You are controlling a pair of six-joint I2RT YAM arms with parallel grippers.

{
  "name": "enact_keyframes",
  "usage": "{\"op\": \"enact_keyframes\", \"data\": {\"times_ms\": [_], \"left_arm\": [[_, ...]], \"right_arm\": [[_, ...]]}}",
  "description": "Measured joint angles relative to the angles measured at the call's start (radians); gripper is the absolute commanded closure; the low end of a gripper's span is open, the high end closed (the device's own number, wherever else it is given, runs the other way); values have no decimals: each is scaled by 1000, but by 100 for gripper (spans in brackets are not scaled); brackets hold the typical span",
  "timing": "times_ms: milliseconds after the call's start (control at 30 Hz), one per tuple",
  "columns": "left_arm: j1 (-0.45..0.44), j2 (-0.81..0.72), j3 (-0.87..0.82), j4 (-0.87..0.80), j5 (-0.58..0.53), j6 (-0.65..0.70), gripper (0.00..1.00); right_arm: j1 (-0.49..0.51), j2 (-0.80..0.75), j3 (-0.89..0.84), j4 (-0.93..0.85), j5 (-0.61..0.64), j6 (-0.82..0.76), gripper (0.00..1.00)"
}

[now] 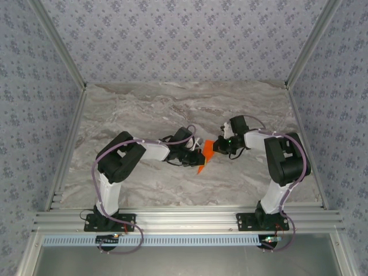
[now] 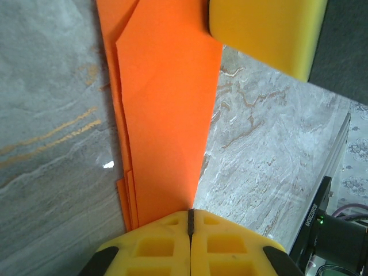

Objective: Fold a paper plane with a square sheet of paper (fold left side to right side)
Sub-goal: Fold the wing for the fifth time at the center of the table.

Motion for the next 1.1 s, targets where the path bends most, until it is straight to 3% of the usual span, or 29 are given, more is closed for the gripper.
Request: {"op": "enact_keyframes", "data": {"times_ms": [1100], "left_arm": [[1,4,3,3,7,0,95]], "right_arm": [[-129,107,114,-95,-131,-5,92]]}}
